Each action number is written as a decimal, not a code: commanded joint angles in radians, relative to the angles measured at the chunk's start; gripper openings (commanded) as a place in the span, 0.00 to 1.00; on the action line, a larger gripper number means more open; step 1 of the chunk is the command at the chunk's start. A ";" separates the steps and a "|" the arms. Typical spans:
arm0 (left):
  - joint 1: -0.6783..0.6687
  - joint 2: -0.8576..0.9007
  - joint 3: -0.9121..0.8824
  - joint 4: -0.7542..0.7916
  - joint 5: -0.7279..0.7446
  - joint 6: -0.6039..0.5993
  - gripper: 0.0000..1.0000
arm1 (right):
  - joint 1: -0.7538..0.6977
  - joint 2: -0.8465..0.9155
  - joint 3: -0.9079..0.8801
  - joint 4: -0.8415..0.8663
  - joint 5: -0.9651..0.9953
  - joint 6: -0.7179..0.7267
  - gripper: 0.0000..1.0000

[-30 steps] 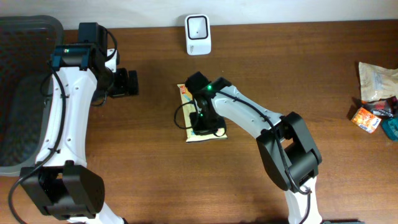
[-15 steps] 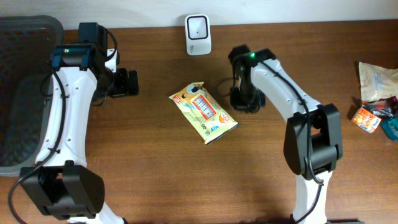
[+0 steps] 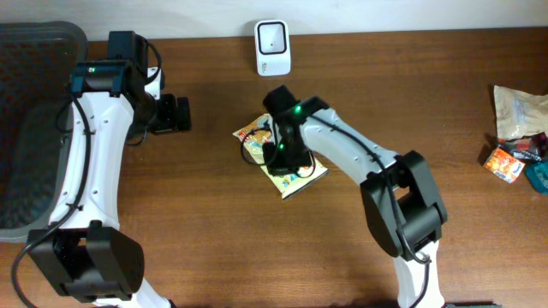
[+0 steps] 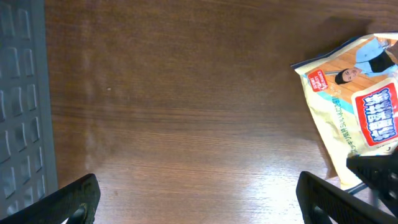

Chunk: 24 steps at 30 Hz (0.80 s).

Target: Scan the item barcode

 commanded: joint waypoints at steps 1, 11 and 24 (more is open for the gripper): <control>0.002 -0.017 -0.003 0.000 -0.004 0.002 0.99 | -0.011 0.003 -0.060 0.003 0.164 0.040 0.04; 0.002 -0.017 -0.003 0.000 -0.004 0.002 0.99 | -0.121 0.001 -0.066 -0.084 0.343 -0.064 0.04; 0.002 -0.017 -0.003 0.000 -0.004 0.002 0.99 | -0.134 0.002 0.198 -0.175 0.025 -0.093 0.04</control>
